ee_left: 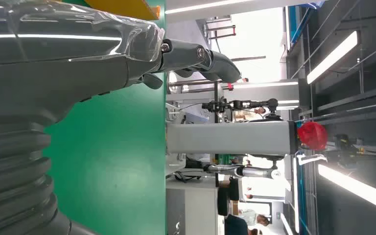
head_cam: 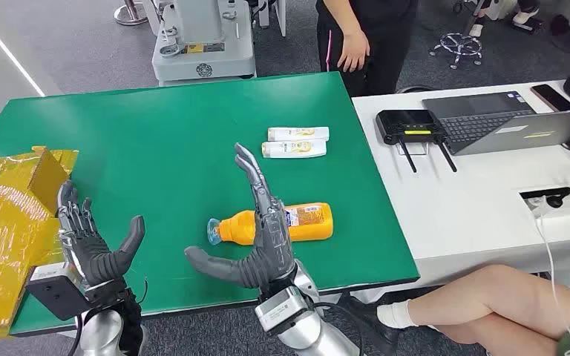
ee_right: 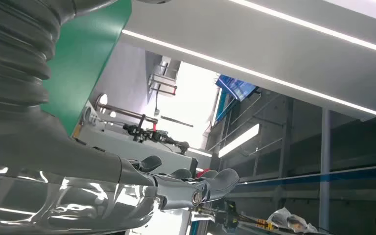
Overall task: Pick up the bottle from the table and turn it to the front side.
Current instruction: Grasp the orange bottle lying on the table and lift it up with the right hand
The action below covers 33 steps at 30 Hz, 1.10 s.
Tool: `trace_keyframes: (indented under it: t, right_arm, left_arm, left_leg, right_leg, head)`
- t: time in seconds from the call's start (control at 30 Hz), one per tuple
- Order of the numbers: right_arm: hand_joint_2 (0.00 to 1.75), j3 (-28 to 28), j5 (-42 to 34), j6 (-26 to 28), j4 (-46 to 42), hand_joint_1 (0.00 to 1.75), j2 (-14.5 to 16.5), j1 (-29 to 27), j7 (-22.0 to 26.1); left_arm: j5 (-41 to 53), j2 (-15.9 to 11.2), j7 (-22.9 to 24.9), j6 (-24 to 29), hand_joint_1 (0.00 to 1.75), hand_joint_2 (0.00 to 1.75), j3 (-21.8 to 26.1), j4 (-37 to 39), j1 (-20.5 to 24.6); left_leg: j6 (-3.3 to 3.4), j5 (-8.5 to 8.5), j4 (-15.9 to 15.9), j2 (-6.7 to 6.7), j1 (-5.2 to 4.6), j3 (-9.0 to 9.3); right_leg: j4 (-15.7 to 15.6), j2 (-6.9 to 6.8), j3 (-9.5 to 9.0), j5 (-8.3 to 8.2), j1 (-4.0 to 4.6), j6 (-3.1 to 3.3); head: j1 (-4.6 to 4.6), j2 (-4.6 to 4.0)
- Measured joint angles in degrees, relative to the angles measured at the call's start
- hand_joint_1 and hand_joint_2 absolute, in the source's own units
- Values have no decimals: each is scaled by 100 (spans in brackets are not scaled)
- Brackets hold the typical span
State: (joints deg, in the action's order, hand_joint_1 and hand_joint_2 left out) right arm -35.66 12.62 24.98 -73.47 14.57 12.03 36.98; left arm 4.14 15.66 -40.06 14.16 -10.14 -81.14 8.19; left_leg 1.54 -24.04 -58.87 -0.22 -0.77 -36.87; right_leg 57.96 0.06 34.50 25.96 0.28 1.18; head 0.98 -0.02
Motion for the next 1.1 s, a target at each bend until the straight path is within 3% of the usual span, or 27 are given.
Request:
trace_keyframes:
  t: [0.1,0.23,0.43,0.53,0.7,0.77,0.9,1.1]
  right_arm:
    - [175,53,261,-74,-160,0,-70,-121,-218]
    - [175,233,1325,-451,-508,0,-268,-392,-917]
    - [175,602,2504,-1164,-769,0,-845,-525,-1729]
    - [175,661,2895,-1842,-746,0,-1439,-337,-2179]
    - [175,942,2866,-2884,-561,0,-2802,157,-2176]
    - [175,995,2891,-3067,-512,0,-3182,315,-2183]
    - [175,1034,2897,-3169,-467,0,-3594,450,-2235]
    - [175,1022,2931,-3352,-465,0,-3868,570,-2325]
  left_arm:
    - [-23,1,0,19,0,175,-1,-20,-4]
    - [-94,1,0,31,0,175,0,-82,-12]
    - [-168,-4,0,19,0,175,0,-178,-50]
    - [-221,-10,0,4,0,175,0,-243,-89]
    - [-278,-34,0,-73,0,175,2,-343,-223]
    - [-287,-39,0,-91,0,175,2,-366,-252]
    - [-290,-40,0,-94,0,175,2,-393,-280]
    - [-299,-40,0,-105,0,175,2,-403,-283]
  left_leg:
    - [0,0,0,0,0,0]
    - [0,-1,0,0,0,-1]
    - [3,-2,0,-2,-2,-1]
    - [6,0,-2,-6,-6,1]
    - [21,9,-5,-27,-17,-4]
    - [23,10,-6,-26,-19,-4]
    - [23,10,-7,-28,-19,-3]
    - [22,10,-6,-26,-14,-3]
  right_leg:
    - [0,0,0,0,0,0]
    - [-1,0,0,1,0,-1]
    - [-2,-2,-3,0,-1,-3]
    - [-3,-5,-5,-6,-5,-9]
    - [-4,-25,-10,-13,-12,-26]
    - [-5,-25,-10,-15,-16,-28]
    - [-5,-25,-10,-15,-16,-29]
    - [-3,-23,-9,-11,-11,-27]
  head:
    - [1,0]
    - [-2,0]
    - [-2,0]
    - [-4,0]
    - [0,0]
    - [-2,0]
    - [-3,0]
    - [-4,0]
